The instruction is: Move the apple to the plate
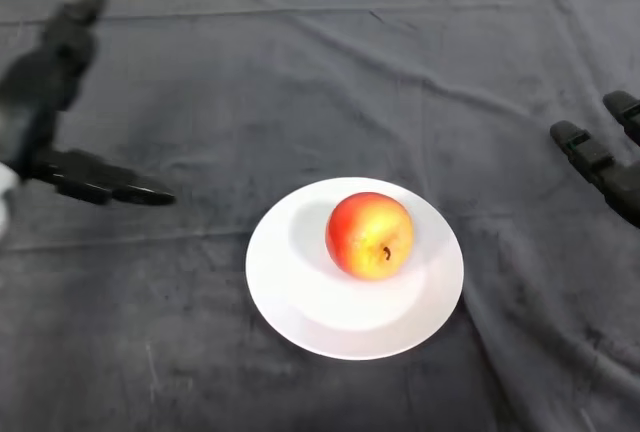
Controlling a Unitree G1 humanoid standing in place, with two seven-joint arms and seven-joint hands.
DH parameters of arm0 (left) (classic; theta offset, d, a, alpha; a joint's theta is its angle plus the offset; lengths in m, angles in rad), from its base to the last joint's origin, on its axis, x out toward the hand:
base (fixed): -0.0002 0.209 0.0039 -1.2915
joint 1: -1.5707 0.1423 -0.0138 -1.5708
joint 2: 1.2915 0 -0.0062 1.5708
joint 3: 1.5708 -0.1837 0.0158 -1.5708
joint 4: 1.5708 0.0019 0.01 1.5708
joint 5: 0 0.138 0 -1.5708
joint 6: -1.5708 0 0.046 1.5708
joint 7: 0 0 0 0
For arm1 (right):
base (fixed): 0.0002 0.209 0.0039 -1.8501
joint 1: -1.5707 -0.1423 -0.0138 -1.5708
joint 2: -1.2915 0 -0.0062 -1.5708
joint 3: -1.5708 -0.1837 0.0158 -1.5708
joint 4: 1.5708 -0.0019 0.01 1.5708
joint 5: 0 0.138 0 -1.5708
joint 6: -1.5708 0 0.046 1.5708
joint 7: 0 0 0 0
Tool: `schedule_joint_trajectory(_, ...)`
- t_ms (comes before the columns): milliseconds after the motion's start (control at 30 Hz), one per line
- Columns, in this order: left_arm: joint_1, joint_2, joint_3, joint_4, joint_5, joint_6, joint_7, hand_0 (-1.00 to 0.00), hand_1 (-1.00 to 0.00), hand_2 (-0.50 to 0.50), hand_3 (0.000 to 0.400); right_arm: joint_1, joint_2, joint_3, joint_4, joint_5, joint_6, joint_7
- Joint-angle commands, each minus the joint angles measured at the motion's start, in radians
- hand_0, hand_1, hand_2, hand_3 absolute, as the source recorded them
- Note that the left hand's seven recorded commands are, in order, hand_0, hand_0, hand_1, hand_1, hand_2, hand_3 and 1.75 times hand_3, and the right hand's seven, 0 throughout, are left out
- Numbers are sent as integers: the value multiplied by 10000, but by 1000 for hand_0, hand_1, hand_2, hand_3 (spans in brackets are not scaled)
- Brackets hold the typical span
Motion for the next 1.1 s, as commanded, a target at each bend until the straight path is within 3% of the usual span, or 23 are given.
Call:
schedule_joint_trajectory(33,386,627,549,-9,-187,-330,181,0,0,0,0,-169,-194,-171,-410,-39,5,47)
schedule_joint_trajectory(567,641,1090,3079,1374,-435,-792,1505,0,0,0,0,-171,-197,-171,-409,-38,8,45)
schedule_joint_trajectory(733,970,1561,4037,1319,-768,-778,1592,0,0,0,0,-174,-200,-172,-402,-37,10,46)
schedule_joint_trajectory(1100,1538,1778,5681,1782,-930,-1591,2371,0,0,0,0,-185,-210,-177,-378,-35,12,54)
